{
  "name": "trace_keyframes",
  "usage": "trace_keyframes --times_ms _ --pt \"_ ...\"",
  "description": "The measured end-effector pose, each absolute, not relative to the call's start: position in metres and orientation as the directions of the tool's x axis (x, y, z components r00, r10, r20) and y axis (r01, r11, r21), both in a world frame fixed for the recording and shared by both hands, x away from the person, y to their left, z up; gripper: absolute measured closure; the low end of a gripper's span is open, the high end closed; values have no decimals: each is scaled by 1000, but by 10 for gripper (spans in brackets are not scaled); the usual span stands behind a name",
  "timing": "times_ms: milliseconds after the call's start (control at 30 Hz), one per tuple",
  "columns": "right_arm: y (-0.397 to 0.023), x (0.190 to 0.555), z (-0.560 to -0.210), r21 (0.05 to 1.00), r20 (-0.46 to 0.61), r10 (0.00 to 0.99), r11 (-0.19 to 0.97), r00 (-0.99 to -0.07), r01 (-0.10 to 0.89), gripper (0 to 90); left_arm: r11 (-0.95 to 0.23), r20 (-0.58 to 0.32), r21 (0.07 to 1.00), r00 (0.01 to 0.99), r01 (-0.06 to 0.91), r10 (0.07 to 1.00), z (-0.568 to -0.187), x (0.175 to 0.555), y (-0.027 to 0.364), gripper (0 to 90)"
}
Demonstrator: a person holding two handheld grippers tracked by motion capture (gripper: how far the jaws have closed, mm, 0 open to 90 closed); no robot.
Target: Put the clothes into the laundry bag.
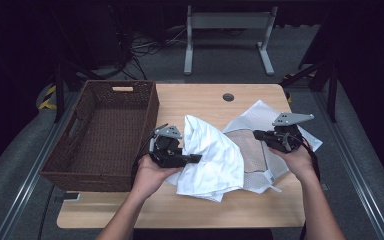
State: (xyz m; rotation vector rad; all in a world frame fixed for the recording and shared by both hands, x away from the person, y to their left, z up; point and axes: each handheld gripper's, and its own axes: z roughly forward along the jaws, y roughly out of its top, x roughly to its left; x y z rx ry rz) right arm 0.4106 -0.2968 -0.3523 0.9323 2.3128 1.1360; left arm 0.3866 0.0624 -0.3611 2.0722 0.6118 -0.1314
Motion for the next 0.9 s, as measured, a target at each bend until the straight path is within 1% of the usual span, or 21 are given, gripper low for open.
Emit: trace_keyframes --times_ms 433,600,800,900 --pt "-268 413 -354 815 -55 668 460 -742 354 889 -507 -353 742 899 438 261 -379 381 34 767" --pt "-260 412 -355 818 -48 669 452 -742 355 889 -542 -361 723 904 428 231 -387 379 23 768" --pt "-251 413 -357 815 -45 681 448 -731 368 889 -599 -365 702 917 384 160 -395 373 5 771" --pt "-247 413 -359 812 -43 681 450 -731 372 889 -616 -382 689 914 380 137 -399 373 -2 771"
